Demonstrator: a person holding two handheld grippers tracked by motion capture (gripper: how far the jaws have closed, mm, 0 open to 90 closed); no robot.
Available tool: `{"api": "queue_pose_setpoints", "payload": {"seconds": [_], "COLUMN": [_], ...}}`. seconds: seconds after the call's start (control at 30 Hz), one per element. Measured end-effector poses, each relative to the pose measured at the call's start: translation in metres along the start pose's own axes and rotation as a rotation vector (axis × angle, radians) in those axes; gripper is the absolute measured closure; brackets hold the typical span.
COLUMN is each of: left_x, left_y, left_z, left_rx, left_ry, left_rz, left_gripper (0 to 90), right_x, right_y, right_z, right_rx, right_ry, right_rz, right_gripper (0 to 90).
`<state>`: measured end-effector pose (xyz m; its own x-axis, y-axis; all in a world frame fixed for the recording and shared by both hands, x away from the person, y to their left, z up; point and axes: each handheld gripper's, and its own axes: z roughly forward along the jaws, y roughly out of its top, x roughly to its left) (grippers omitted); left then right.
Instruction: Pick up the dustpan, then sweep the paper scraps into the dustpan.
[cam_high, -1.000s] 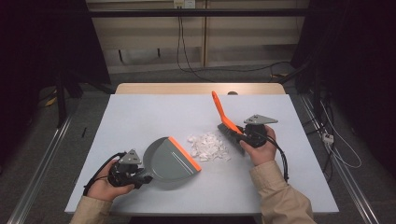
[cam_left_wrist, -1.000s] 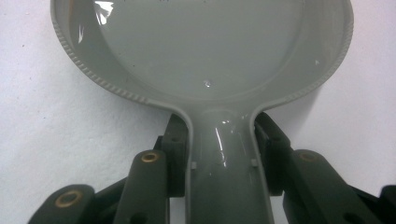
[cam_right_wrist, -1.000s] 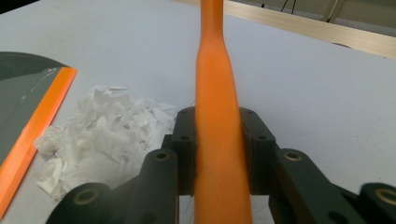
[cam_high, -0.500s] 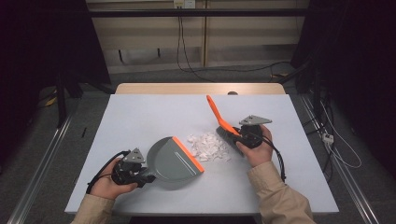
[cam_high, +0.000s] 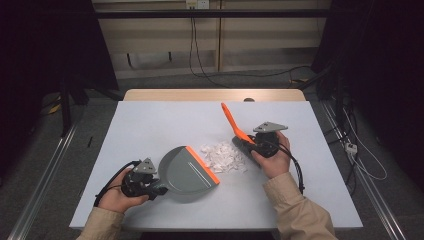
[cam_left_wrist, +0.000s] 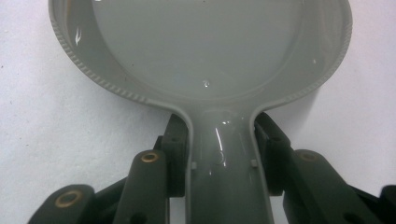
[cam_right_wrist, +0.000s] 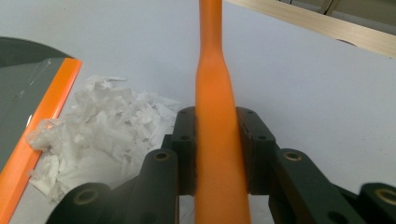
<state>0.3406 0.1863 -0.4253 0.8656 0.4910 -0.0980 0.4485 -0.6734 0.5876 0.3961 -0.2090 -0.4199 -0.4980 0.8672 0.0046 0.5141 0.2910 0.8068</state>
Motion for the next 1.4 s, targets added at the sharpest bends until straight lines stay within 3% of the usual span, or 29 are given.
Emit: {"api": "queue_pose_setpoints", "payload": {"seconds": [0.37, 0.6, 0.63, 0.73, 1.07, 1.1, 1.2, 1.23, 1.4], "left_x": [0.000, -0.001, -0.001, -0.002, -0.003, -0.004, -0.004, -0.005, -0.005], "left_y": [0.001, 0.003, 0.004, 0.004, 0.009, 0.009, 0.011, 0.012, 0.014], "left_z": [0.001, 0.003, 0.003, 0.004, 0.006, 0.007, 0.008, 0.009, 0.011], "left_rx": [-0.004, -0.005, 0.005, -0.004, 0.011, 0.000, 0.010, -0.002, 0.004], "left_ry": [0.001, -0.004, -0.005, -0.008, -0.021, -0.022, -0.023, -0.023, -0.029], "left_rz": [-0.006, -0.017, -0.004, -0.017, 0.009, -0.005, 0.011, -0.005, 0.002], "left_gripper": [63.3, 63.3, 63.3, 63.3, 63.4, 63.4, 63.3, 63.3, 63.3], "right_x": [0.007, 0.014, 0.014, 0.017, 0.028, 0.029, 0.031, 0.032, 0.037], "right_y": [-0.001, -0.002, -0.002, -0.002, -0.001, -0.001, -0.001, -0.001, -0.001], "right_z": [0.001, 0.004, 0.004, 0.005, 0.008, 0.008, 0.009, 0.009, 0.011], "right_rx": [-0.020, -0.037, -0.038, -0.042, -0.057, -0.059, -0.063, -0.065, -0.071], "right_ry": [-0.042, -0.043, -0.039, -0.045, -0.059, -0.057, -0.062, -0.062, -0.067], "right_rz": [0.022, 0.024, 0.027, 0.025, 0.014, 0.009, 0.004, 0.003, -0.004], "right_gripper": [71.8, 71.8, 71.8, 71.8, 71.7, 71.7, 71.7, 71.7, 71.6]}}
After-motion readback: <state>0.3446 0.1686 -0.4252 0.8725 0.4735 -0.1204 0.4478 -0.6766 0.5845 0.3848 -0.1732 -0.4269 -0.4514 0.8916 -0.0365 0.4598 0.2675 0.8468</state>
